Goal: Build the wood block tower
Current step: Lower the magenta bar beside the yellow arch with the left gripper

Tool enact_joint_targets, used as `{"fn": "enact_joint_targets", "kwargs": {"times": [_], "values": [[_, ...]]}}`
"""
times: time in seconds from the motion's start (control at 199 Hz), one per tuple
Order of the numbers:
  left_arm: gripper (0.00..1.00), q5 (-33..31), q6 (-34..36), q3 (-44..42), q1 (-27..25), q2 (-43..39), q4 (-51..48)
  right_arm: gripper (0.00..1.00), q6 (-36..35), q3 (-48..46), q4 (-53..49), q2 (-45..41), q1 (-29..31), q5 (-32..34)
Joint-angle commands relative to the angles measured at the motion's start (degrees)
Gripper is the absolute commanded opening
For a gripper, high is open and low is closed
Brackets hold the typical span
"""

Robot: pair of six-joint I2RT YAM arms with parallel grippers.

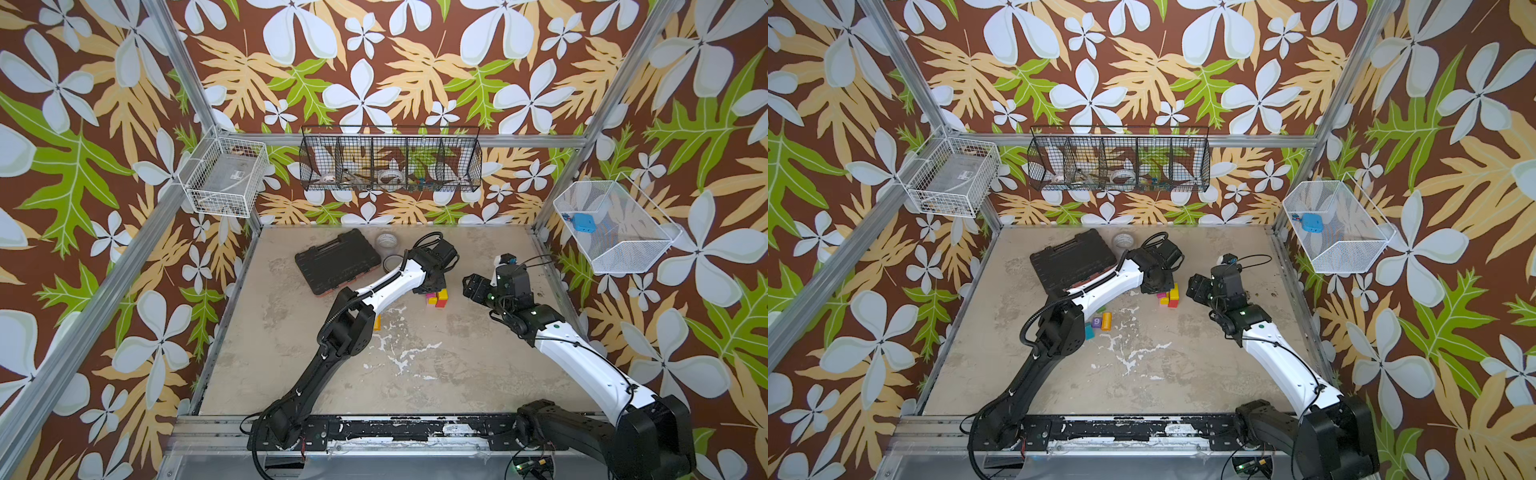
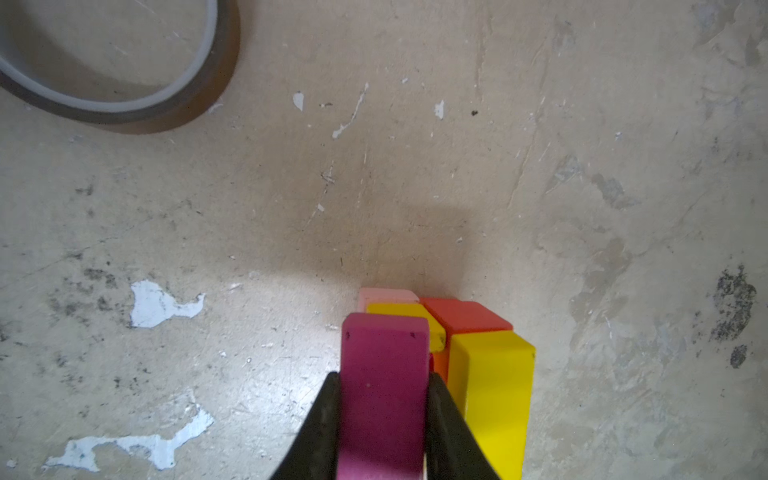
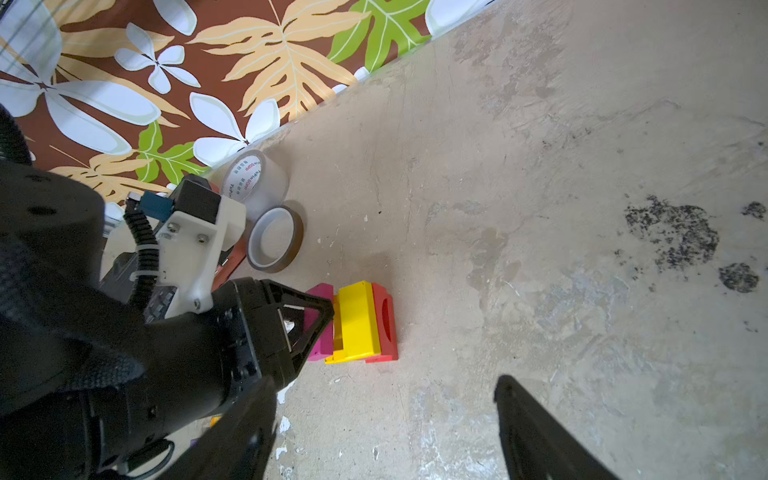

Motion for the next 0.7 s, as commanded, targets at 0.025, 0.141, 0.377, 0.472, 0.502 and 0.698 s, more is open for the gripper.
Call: {"fn": "enact_joint_targets", "kwargs": {"times": [0.025, 0.141, 0.377, 0.472, 0.502, 0.698], "values": [[0.34, -1.0, 0.3, 0.0, -0.1, -1.1, -1.0, 0.82, 0.1, 0.5, 0.7, 0.3, 0.0, 0.0], [0.34, -0.1, 0.6, 0.0, -0.1, -1.2, -0.5, 0.82, 0.2, 0.5, 0.8, 0.6, 0.0, 0.0], [0.38, 1.2, 0.6, 0.0, -0.2, -1.6, 0.0, 0.82, 0.1, 0.6, 0.7, 0.8, 0.0, 0.0], [0.42, 1.5, 0.6, 0.1, -0.4, -1.6, 0.2, 0.82, 0.0, 0.6, 0.6, 0.8, 0.0, 0.0], [0.43, 1.5, 0.7, 0.1, -0.5, -1.6, 0.3, 0.82, 0.0, 0.6, 0.6, 0.8, 0.0, 0.0], [0.43, 1.3, 0.8, 0.1, -0.5, -1.6, 0.2, 0.82, 0.1, 0.7, 0.5, 0.7, 0.0, 0.0]]}}
